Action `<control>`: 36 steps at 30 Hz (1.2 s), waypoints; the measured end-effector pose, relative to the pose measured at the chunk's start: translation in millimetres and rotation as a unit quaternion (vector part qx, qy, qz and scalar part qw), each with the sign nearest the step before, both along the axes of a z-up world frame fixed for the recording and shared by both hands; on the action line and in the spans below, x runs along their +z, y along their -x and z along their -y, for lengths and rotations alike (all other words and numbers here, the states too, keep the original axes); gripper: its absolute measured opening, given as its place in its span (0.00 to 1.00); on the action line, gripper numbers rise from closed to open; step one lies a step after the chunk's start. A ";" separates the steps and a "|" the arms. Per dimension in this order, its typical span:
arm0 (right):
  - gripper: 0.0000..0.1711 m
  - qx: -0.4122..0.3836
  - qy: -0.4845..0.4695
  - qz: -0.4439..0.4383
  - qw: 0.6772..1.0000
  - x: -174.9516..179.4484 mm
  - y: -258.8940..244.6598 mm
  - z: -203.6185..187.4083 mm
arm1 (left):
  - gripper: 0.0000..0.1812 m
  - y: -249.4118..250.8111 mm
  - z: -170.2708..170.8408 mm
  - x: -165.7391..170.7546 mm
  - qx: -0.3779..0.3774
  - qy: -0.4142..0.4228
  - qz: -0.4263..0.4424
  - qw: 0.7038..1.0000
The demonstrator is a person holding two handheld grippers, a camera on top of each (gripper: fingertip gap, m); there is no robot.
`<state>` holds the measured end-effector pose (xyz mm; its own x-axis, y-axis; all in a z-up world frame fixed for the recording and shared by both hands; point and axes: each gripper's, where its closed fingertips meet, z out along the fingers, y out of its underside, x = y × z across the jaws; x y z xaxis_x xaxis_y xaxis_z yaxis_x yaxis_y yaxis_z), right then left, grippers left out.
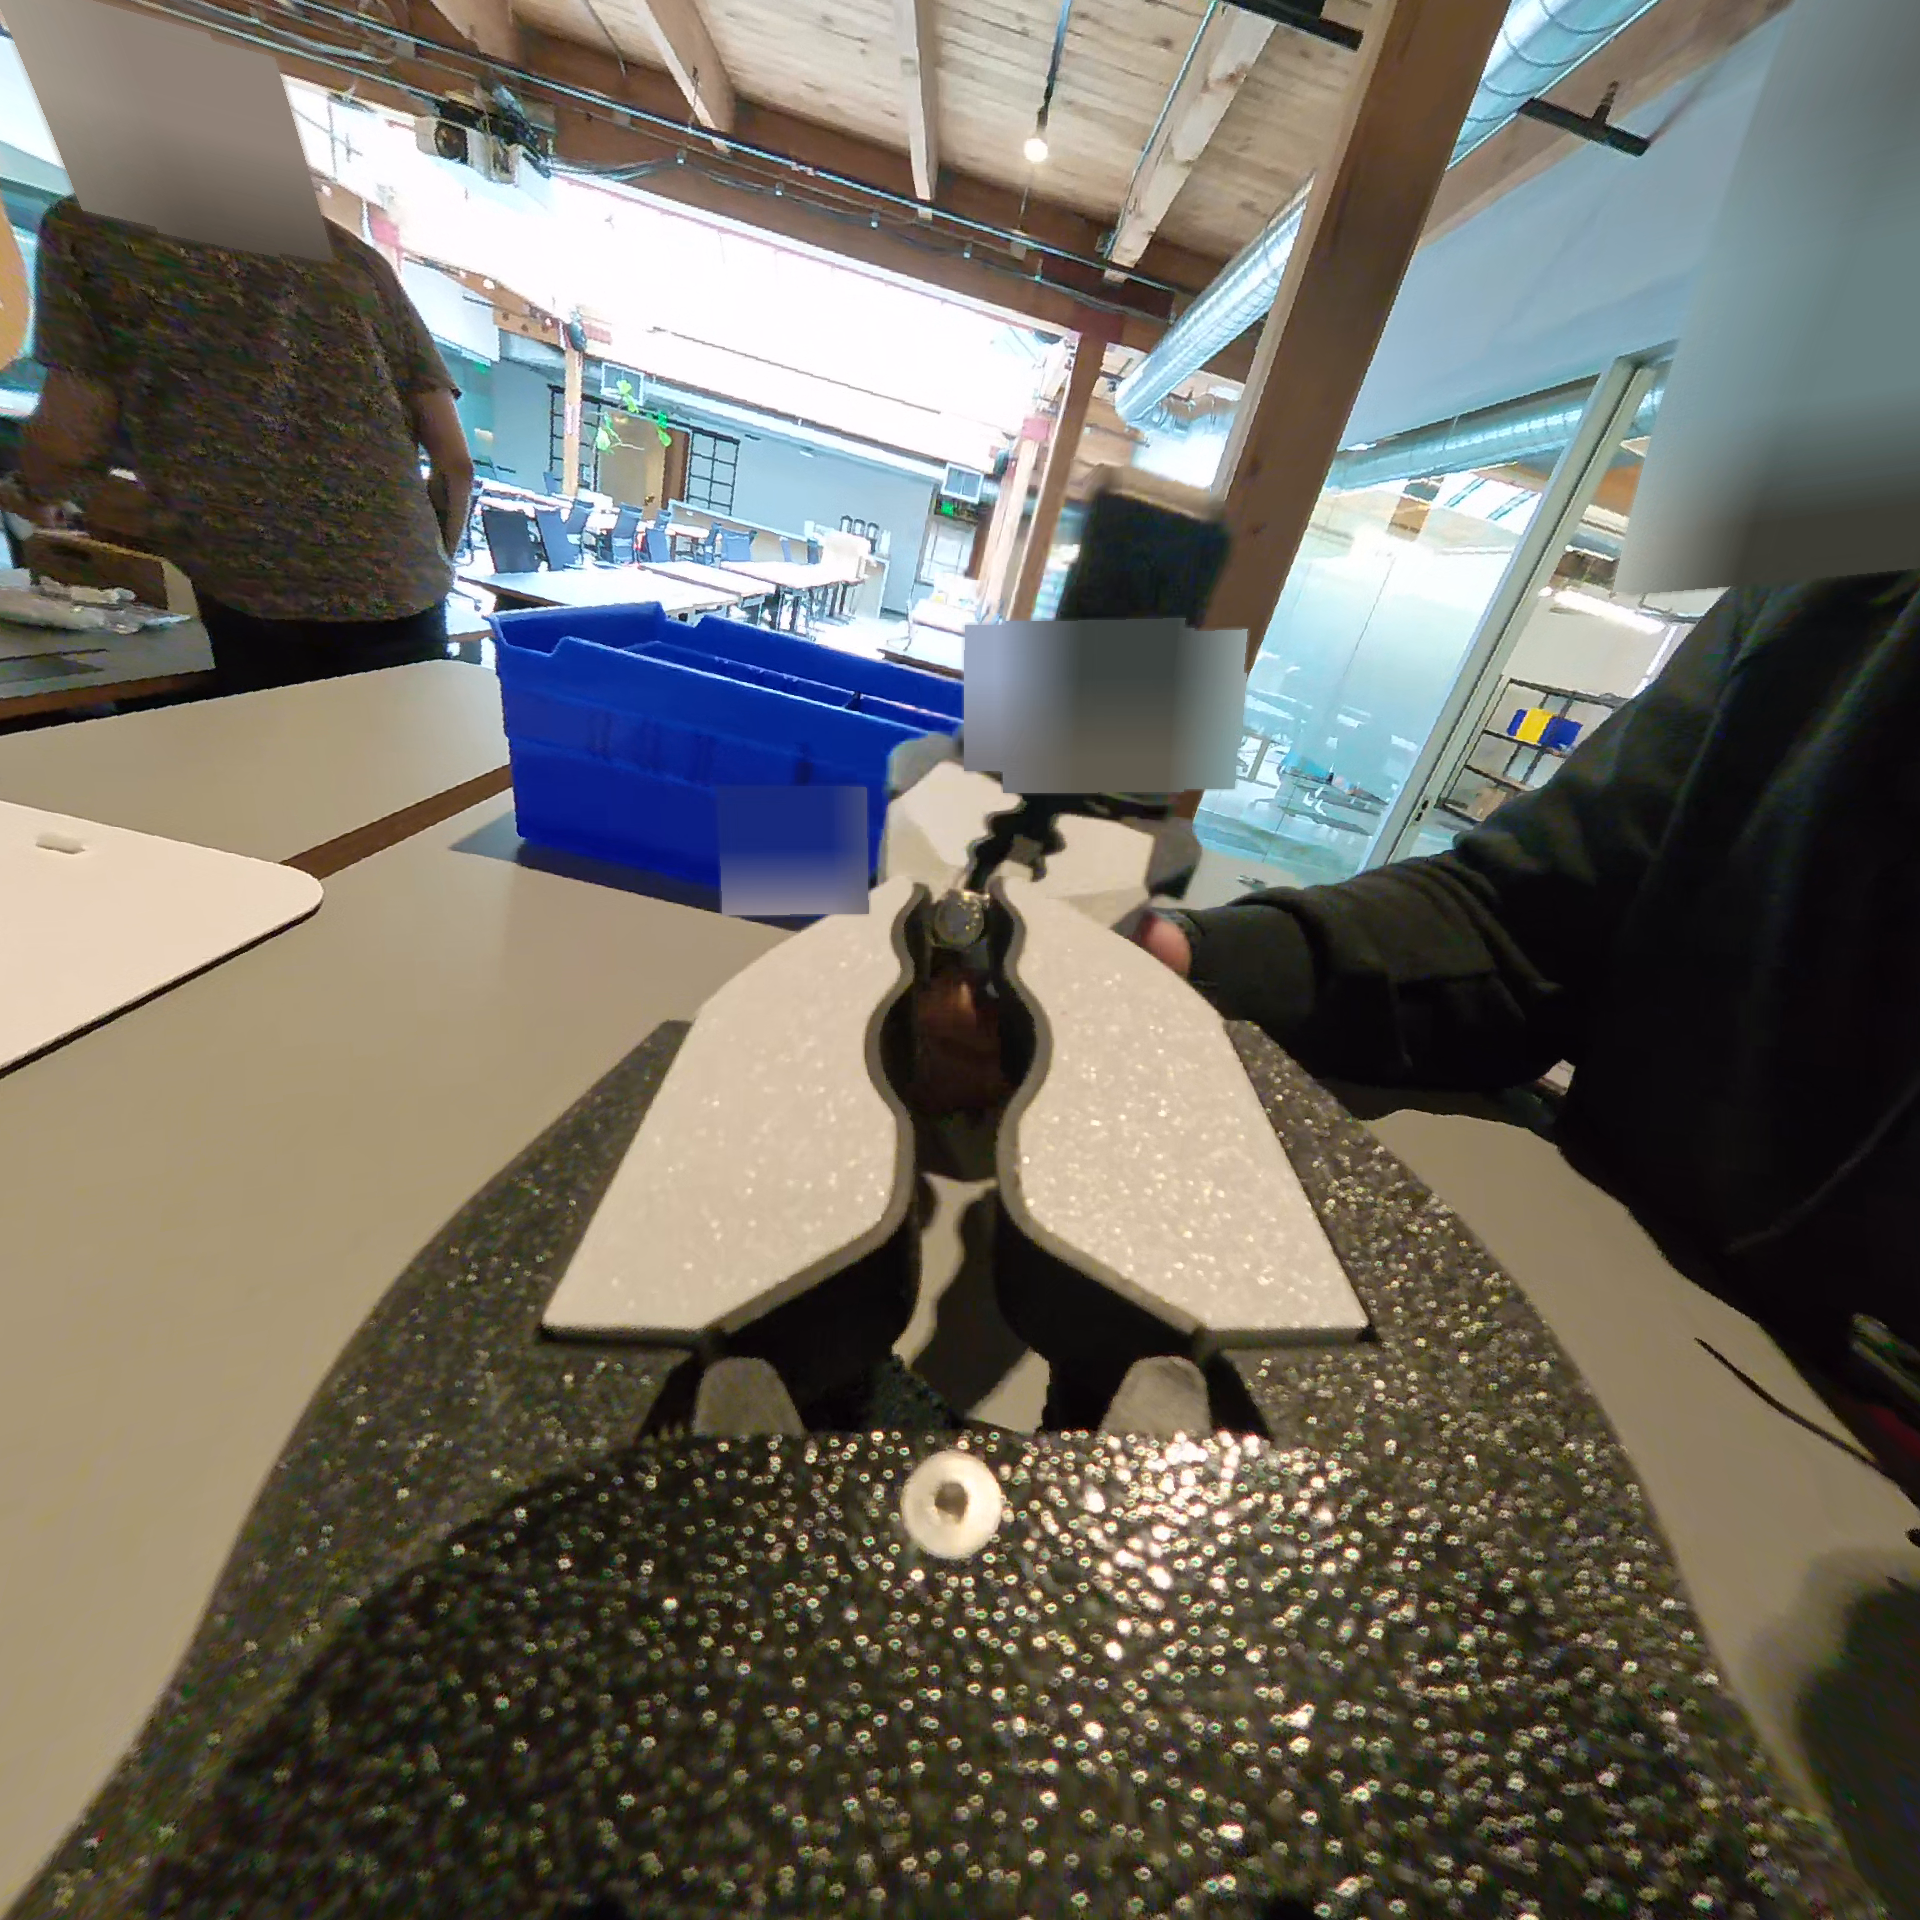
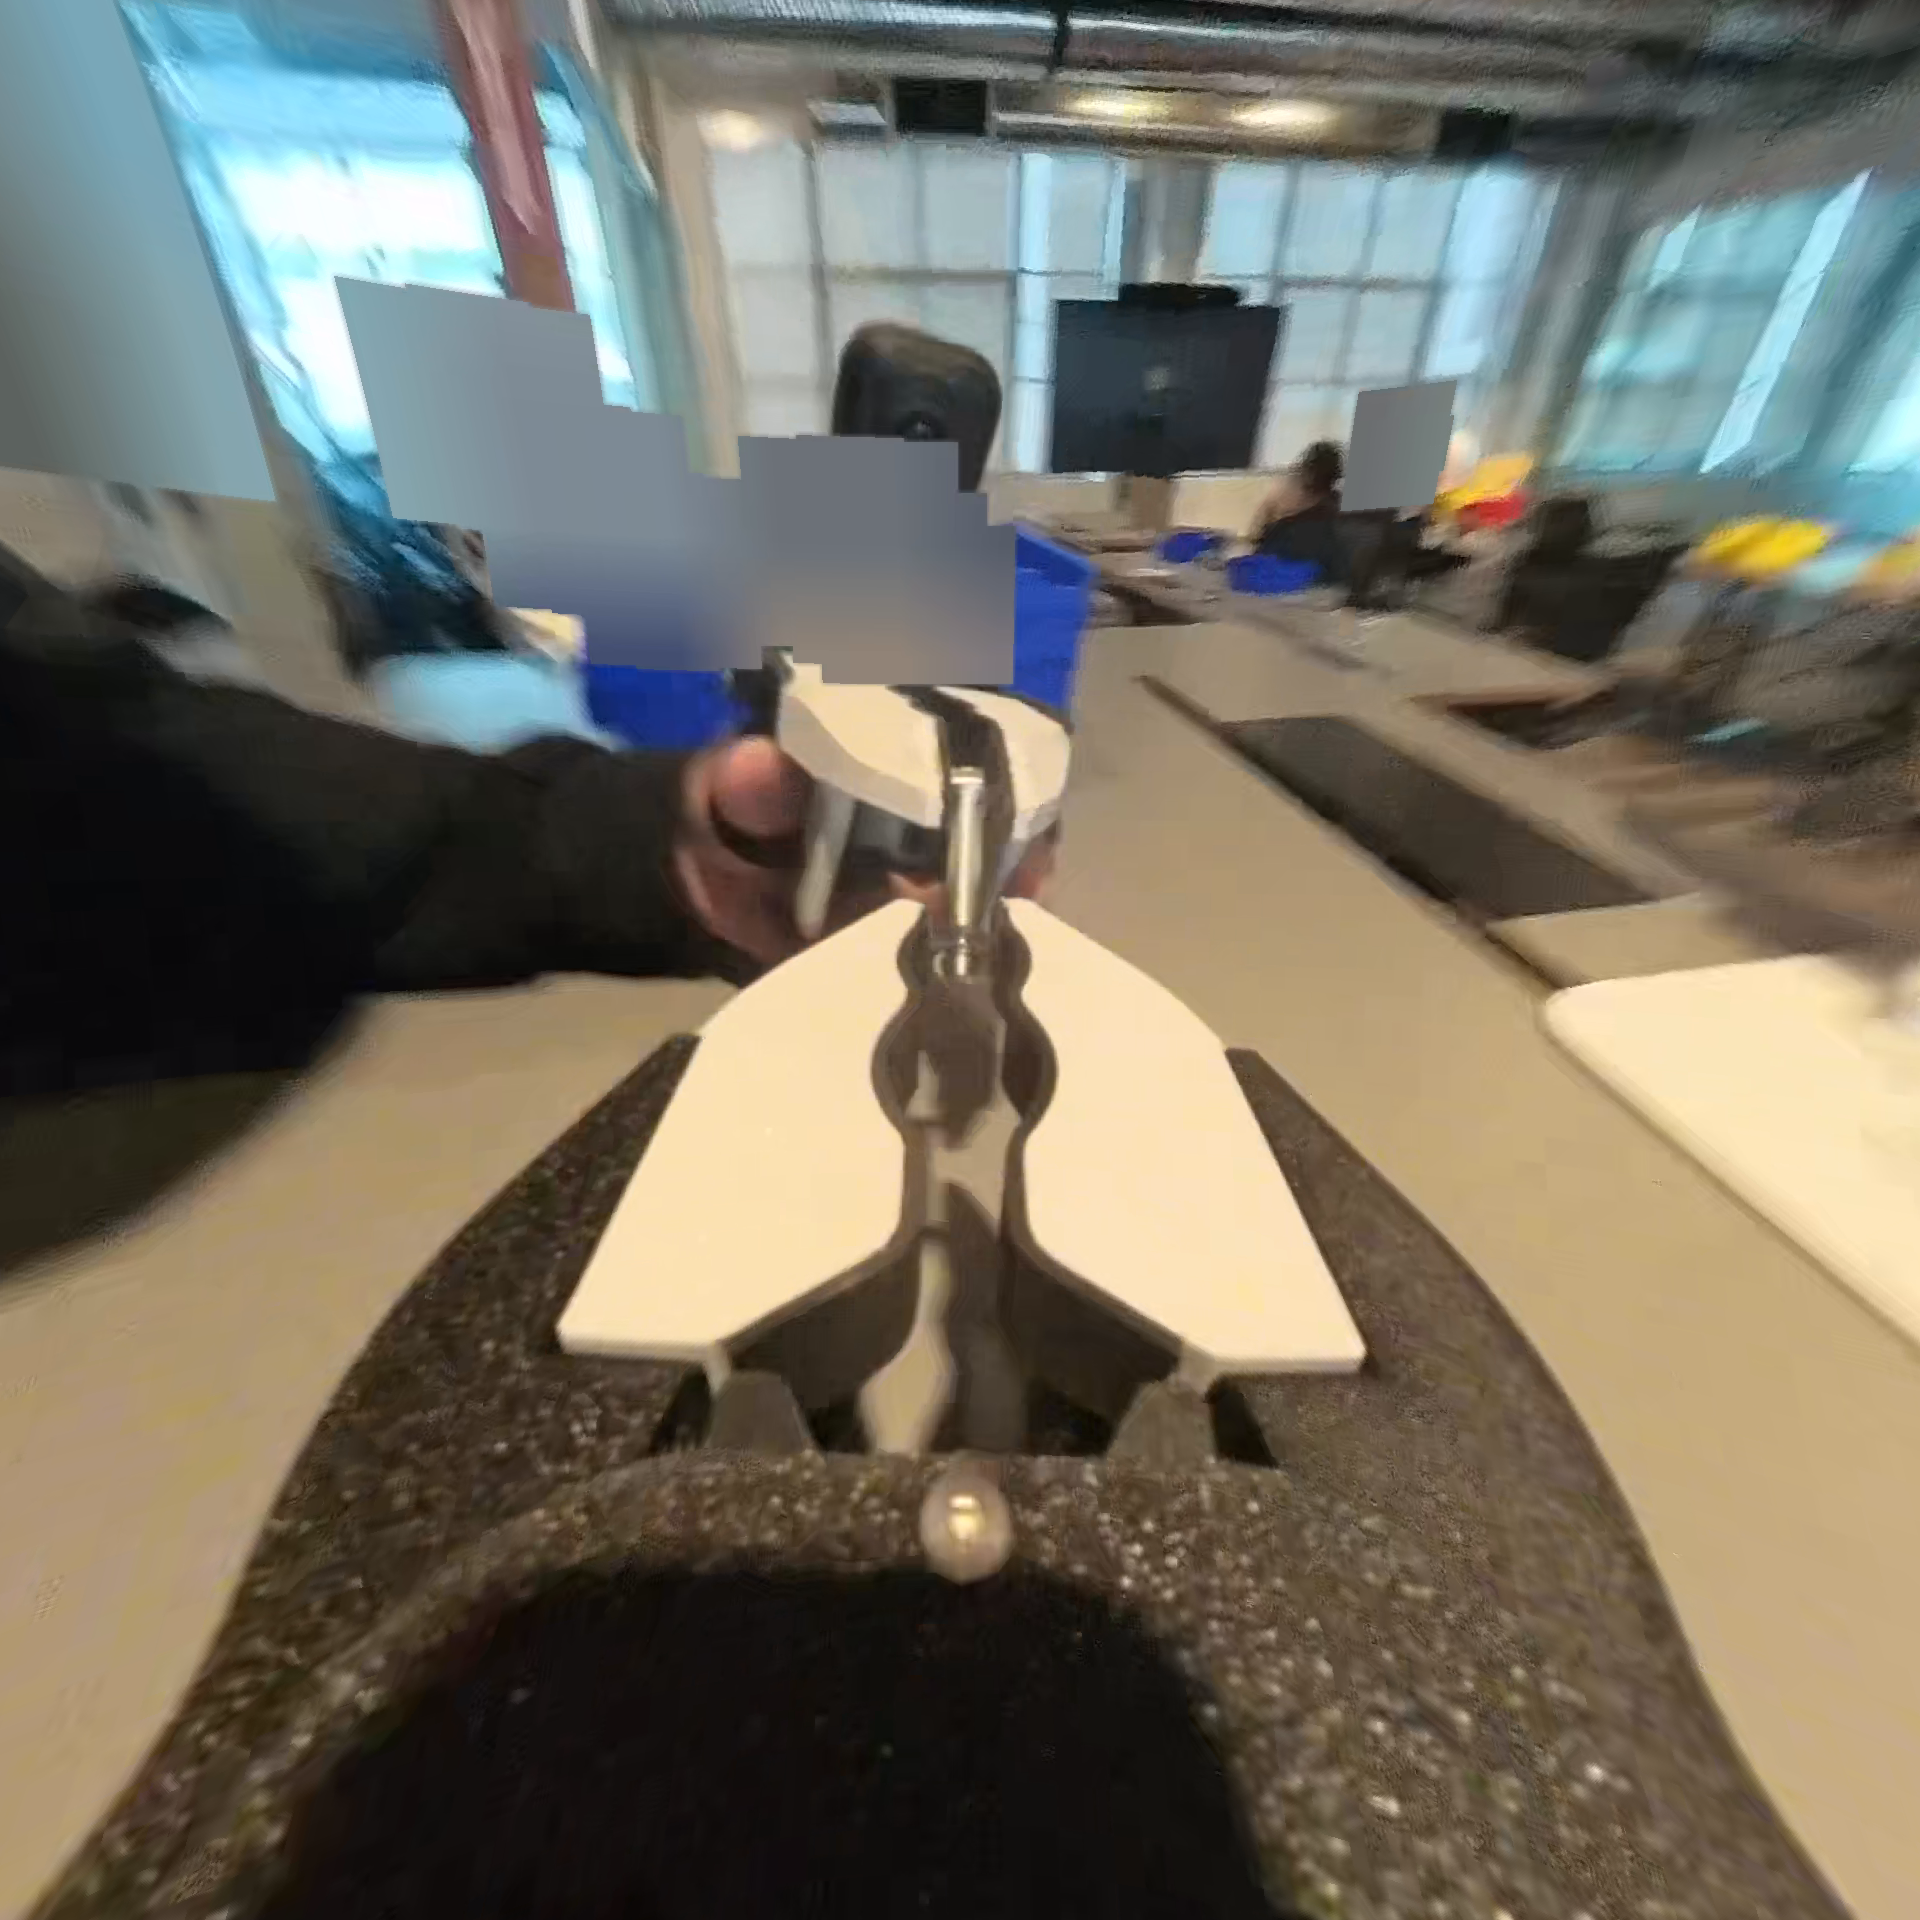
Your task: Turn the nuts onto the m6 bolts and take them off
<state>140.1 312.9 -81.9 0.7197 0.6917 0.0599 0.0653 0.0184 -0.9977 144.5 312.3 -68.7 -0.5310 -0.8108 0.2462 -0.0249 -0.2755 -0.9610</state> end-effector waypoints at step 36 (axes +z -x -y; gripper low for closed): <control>0.14 -0.095 -0.138 0.134 0.977 3.3 0.0 -1.0 | 0.05 4.2 -1.7 5.6 -0.005 0.012 0.020 1.000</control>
<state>140.1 313.9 -78.6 0.7668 0.4772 0.4293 0.3518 0.2469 -0.9029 140.3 314.0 -63.1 -0.5490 -0.7994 0.2442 0.0112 -0.2991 -0.9542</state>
